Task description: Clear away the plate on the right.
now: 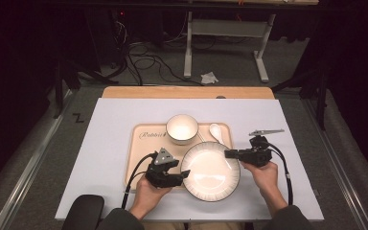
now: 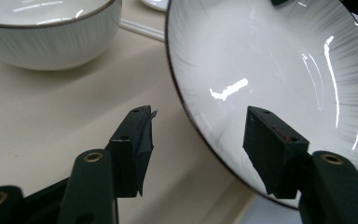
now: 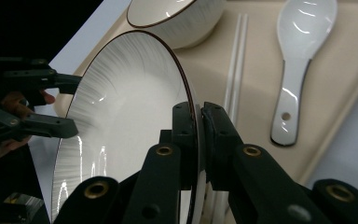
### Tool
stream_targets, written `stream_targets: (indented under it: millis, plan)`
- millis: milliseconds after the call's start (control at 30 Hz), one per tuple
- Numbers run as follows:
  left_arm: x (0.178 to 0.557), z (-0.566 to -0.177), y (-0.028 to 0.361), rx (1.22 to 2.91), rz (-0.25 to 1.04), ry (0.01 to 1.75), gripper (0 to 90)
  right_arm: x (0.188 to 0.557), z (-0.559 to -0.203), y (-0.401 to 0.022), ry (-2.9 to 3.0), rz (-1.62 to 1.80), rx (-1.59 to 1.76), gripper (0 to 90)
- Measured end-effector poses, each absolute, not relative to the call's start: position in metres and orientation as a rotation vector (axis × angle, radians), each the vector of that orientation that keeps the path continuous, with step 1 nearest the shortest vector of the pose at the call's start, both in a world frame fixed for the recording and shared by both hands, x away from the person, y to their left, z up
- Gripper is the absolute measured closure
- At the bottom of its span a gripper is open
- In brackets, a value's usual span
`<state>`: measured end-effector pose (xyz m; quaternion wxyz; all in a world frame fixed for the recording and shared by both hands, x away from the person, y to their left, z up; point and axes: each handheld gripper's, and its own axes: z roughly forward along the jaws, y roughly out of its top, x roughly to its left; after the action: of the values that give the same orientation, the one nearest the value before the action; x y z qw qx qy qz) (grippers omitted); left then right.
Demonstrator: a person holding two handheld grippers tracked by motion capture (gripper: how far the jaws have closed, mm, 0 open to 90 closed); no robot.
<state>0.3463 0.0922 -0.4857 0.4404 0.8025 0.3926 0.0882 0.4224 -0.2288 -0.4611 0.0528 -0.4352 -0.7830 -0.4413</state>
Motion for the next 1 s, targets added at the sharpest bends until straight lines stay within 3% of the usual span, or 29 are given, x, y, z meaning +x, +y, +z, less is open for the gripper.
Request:
stream_targets:
  millis: [467, 1000]
  plan:
    - [0.354, -0.491, 0.109, 1.927, 0.112, 1.099, 61.3, 0.437, -0.458, -0.198, -2.418, -1.345, -1.198, 85.7]
    - [0.361, -0.478, 0.126, 1.838, 0.050, 1.131, 81.4, 0.427, -0.452, -0.197, -2.454, -1.386, -1.185, 84.5]
